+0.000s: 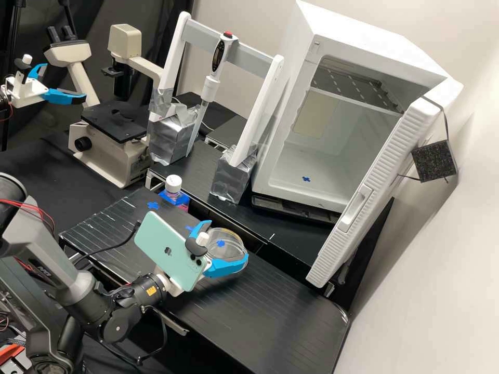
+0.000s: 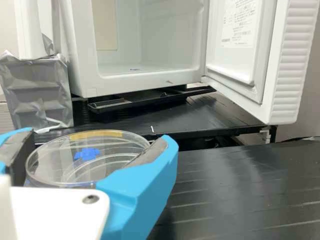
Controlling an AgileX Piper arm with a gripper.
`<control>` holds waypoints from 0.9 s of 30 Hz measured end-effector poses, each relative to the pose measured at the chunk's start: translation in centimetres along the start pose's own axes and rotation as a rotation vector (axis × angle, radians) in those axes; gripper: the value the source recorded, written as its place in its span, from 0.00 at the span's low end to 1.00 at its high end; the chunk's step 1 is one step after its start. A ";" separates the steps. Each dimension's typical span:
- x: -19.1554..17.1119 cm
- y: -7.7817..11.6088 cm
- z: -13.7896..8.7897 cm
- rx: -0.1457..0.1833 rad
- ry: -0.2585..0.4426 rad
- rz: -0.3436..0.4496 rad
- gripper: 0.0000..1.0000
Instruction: Open the lid
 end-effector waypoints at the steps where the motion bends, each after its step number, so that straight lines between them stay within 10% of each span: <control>1: 0.0 0.0 0.0 -0.004 0.000 0.001 1.00; 13: -0.2 0.2 -0.1 -0.012 0.000 0.020 1.00; 22: -1.2 1.9 -2.1 -0.034 0.059 0.209 1.00; 27: -1.7 2.8 -3.5 0.010 0.129 0.341 1.00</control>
